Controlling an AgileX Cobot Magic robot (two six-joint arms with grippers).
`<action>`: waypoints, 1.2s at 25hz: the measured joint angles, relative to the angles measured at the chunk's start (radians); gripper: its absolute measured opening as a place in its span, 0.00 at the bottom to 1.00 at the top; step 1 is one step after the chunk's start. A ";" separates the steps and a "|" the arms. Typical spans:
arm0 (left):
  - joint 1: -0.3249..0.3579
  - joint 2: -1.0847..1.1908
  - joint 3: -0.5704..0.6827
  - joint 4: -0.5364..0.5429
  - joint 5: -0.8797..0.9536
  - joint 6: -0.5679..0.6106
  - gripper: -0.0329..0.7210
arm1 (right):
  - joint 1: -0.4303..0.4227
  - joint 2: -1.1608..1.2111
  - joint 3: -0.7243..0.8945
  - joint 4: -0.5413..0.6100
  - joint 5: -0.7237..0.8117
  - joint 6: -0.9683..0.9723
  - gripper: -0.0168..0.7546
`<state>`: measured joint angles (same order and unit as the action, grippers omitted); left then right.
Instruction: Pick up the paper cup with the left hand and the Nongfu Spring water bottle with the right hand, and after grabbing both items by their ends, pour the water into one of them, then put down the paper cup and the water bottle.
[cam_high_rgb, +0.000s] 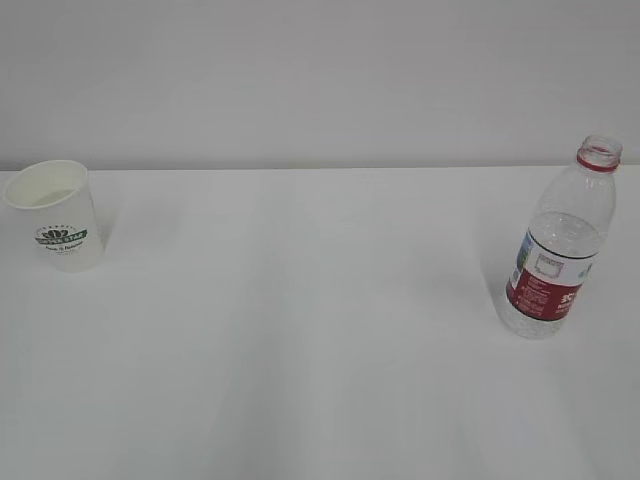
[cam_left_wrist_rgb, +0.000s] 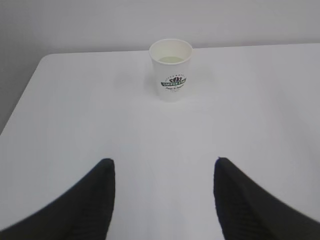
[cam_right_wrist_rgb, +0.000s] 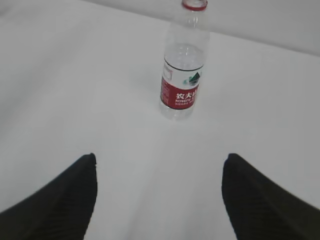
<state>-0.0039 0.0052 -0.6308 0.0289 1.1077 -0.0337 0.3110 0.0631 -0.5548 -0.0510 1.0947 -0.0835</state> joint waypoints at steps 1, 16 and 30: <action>0.000 0.000 0.000 0.000 0.005 0.000 0.64 | 0.000 -0.008 0.000 0.002 0.019 0.004 0.78; 0.000 0.000 0.050 0.038 0.051 0.003 0.64 | 0.000 -0.056 0.052 0.008 0.068 0.043 0.78; 0.000 0.000 0.111 0.040 0.007 0.003 0.65 | 0.000 -0.056 0.055 0.008 0.061 0.045 0.78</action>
<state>-0.0039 0.0052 -0.5199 0.0691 1.1151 -0.0308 0.3110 0.0072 -0.4999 -0.0425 1.1554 -0.0386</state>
